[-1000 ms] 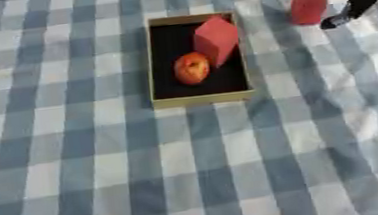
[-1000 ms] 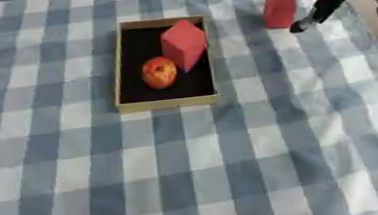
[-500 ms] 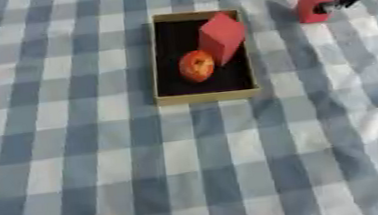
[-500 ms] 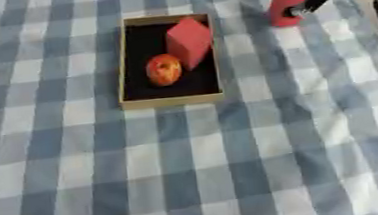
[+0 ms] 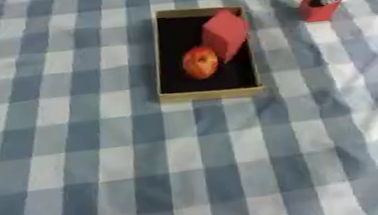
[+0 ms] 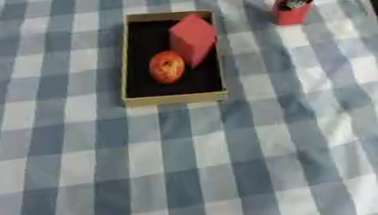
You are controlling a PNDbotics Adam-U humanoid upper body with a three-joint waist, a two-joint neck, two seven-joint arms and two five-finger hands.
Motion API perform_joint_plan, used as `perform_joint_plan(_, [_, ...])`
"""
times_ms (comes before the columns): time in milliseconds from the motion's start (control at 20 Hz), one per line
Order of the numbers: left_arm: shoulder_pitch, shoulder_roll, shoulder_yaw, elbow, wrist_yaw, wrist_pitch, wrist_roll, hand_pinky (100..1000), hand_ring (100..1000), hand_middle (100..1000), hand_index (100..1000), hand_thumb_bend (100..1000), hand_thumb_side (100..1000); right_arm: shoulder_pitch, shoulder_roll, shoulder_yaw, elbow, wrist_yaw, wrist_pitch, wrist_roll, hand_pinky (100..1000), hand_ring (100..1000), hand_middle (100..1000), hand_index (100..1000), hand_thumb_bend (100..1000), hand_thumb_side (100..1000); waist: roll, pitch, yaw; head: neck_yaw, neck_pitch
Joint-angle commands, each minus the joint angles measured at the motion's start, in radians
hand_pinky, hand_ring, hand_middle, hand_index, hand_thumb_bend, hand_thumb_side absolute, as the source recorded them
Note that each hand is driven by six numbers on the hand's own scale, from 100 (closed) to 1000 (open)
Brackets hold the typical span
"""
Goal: Pick up objects on the table and place them in the box.
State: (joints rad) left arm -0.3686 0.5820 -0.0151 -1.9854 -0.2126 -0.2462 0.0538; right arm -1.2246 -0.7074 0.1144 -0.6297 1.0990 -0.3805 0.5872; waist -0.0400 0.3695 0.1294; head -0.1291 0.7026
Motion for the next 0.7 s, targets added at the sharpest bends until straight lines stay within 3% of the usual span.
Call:
perform_joint_plan(50, [-0.003, 0.028, 0.004, -0.015, -0.006, 0.0, -0.007, 728, 798, 677, 638, 100, 526, -0.029, -0.026, -0.016, 0.006, 0.018, -0.005, 0.001, 923, 999, 923, 1000, 423, 655, 0.001, -0.018, 0.001, -0.004, 0.003])
perform_joint_plan(700, [0.006, 0.02, 0.003, -0.015, -0.008, 0.002, -0.012, 728, 798, 678, 636, 100, 522, -0.031, -0.026, -0.029, 0.026, 0.028, 0.001, -0.005, 897, 990, 909, 1000, 388, 590, 0.004, -0.016, 0.007, -0.008, -0.008])
